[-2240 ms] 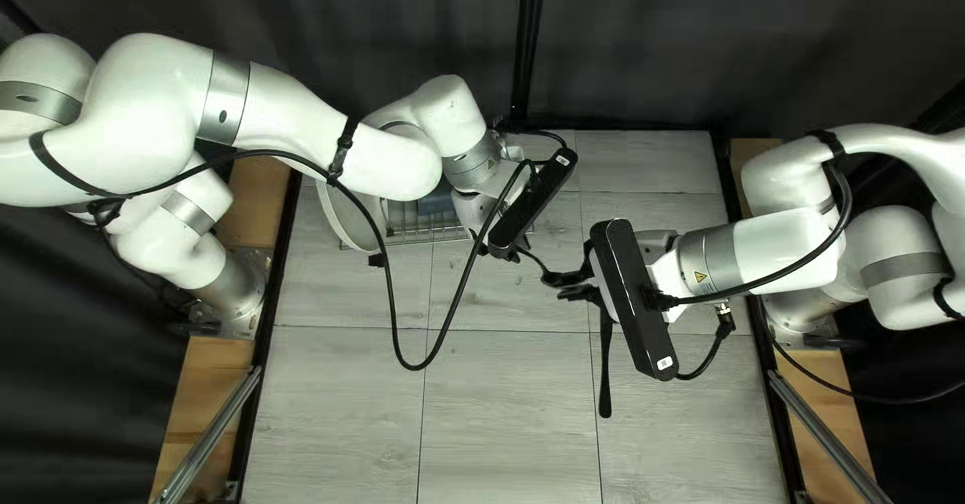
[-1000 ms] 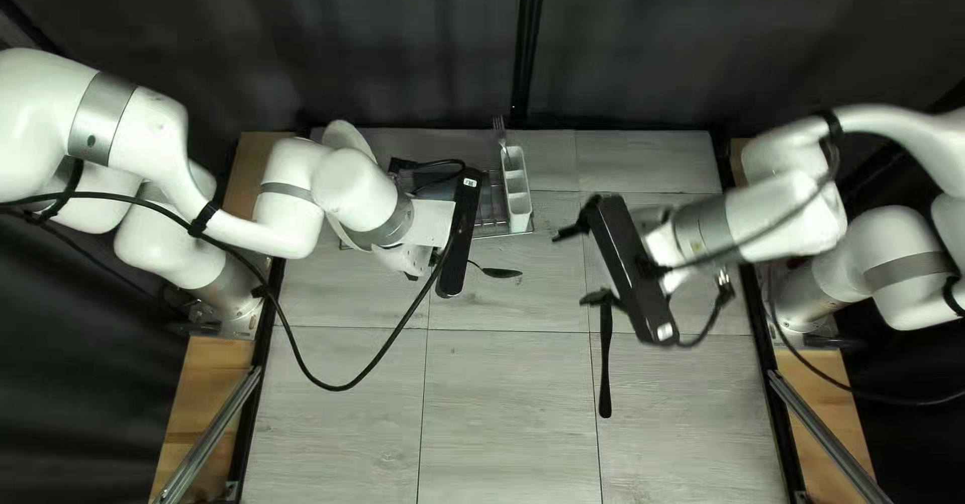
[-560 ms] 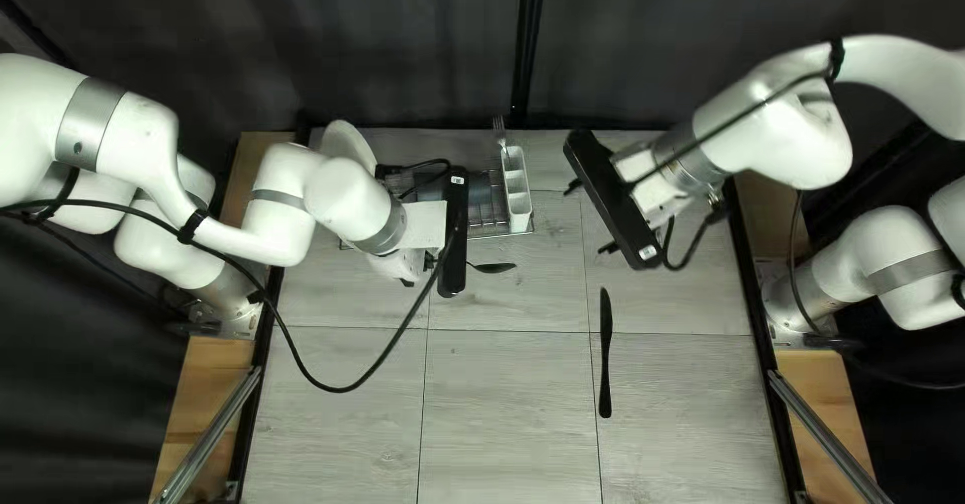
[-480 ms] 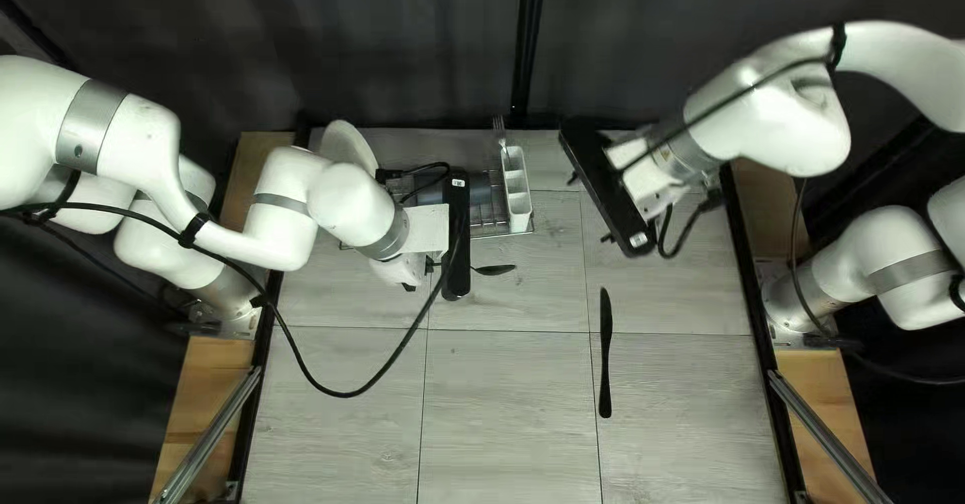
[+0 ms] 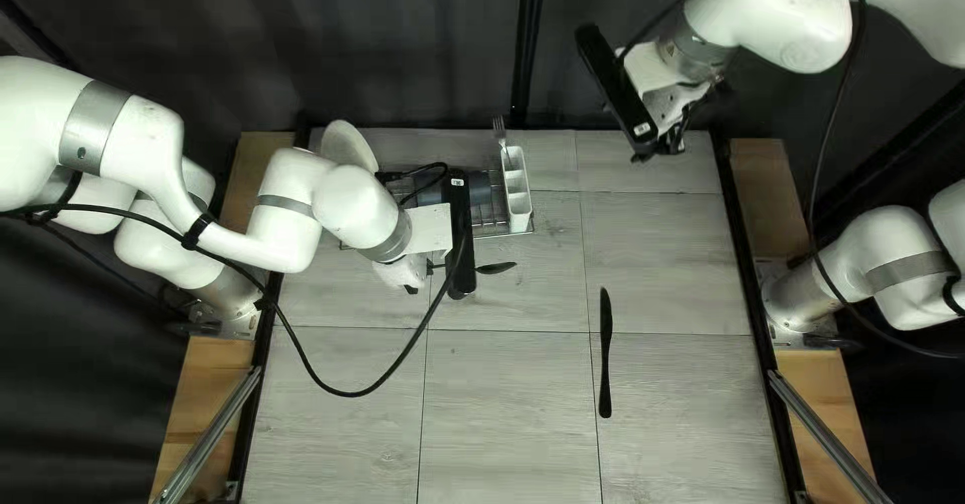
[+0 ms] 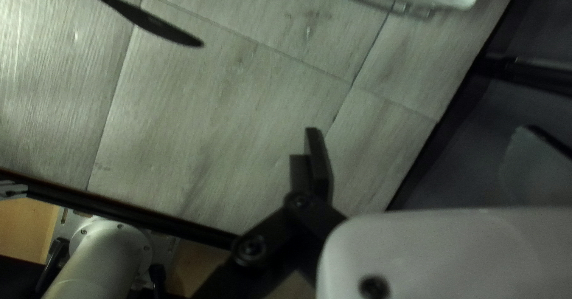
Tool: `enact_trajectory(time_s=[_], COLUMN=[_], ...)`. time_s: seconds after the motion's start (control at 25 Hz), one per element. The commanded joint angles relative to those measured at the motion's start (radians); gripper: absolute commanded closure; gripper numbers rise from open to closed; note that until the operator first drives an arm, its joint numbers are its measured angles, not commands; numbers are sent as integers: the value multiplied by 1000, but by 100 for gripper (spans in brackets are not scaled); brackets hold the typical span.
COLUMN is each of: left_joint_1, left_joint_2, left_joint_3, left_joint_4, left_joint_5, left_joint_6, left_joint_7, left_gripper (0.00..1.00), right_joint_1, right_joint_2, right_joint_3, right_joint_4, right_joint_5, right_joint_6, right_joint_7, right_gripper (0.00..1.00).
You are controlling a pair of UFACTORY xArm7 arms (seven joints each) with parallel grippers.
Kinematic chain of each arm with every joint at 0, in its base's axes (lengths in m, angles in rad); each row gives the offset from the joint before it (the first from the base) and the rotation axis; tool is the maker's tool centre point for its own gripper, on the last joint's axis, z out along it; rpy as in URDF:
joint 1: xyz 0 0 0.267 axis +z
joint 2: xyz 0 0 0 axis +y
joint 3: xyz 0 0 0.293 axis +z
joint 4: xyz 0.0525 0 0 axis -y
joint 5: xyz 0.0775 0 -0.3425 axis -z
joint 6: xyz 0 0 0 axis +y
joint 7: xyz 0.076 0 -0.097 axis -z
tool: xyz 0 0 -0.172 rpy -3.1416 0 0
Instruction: Pick up and place plate onto table. Place down one fork to the left of the plate. Place spoon and knife to the right of the plate. Place cup above the knife and spoon
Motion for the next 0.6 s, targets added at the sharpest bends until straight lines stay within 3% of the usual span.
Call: enact_trajectory(time_s=[0.04, 0.16, 0.52, 0.6], left_joint_1=[7, -4, -6, -5], left_joint_2=[28, 136, 139, 147], left_joint_3=[3, -31, -30, -45], left_joint_4=[3, 56, 53, 46], left_joint_5=[-18, -58, -77, -98], left_joint_6=[-17, -42, -51, -76], left_joint_7=[-33, -192, -208, -311], left_gripper=[100, 100, 100, 100], right_joint_1=[0, 0, 0, 0], right_joint_2=[0, 0, 0, 0], right_joint_3=[0, 0, 0, 0], right_joint_4=[0, 0, 0, 0], right_joint_5=[0, 0, 0, 0], right_joint_6=[0, 0, 0, 0], right_joint_7=[0, 0, 0, 0], right_gripper=[0, 0, 0, 0])
